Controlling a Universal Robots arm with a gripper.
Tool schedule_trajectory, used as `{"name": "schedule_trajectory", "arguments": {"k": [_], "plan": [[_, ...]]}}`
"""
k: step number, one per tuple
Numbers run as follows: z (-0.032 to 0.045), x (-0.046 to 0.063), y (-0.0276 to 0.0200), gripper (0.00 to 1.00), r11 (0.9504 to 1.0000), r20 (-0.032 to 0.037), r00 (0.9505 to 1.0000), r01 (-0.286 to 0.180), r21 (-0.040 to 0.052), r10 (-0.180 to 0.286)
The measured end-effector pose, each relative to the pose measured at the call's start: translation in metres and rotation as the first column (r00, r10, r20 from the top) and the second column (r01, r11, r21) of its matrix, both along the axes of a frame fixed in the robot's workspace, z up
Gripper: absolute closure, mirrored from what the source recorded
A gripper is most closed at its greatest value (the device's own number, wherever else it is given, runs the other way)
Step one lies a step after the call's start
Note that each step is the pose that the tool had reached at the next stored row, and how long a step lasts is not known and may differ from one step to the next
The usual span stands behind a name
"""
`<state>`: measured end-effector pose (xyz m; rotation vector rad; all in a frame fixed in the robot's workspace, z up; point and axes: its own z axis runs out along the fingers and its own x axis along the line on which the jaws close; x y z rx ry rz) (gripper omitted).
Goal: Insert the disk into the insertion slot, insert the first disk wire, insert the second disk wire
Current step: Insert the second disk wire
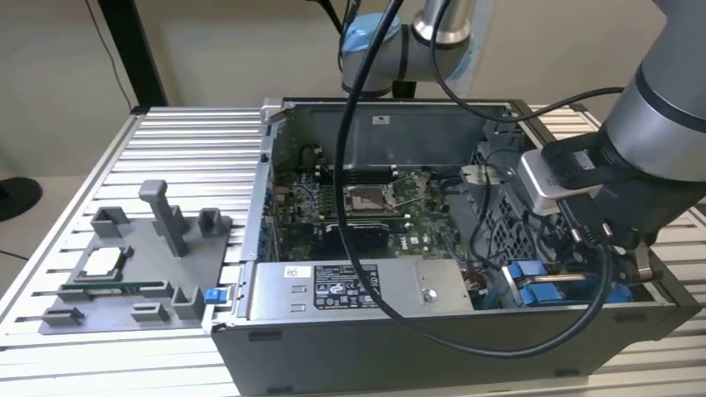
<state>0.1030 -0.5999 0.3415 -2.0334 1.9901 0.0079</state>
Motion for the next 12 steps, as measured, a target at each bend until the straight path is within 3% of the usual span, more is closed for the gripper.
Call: {"name": "schedule_trajectory", "arguments": {"k": [12], "plan": [[-0.0024,0.002,0.0,1.0,1.0,0.0002,1.0,-0.003,-0.0062,0.003]]}}
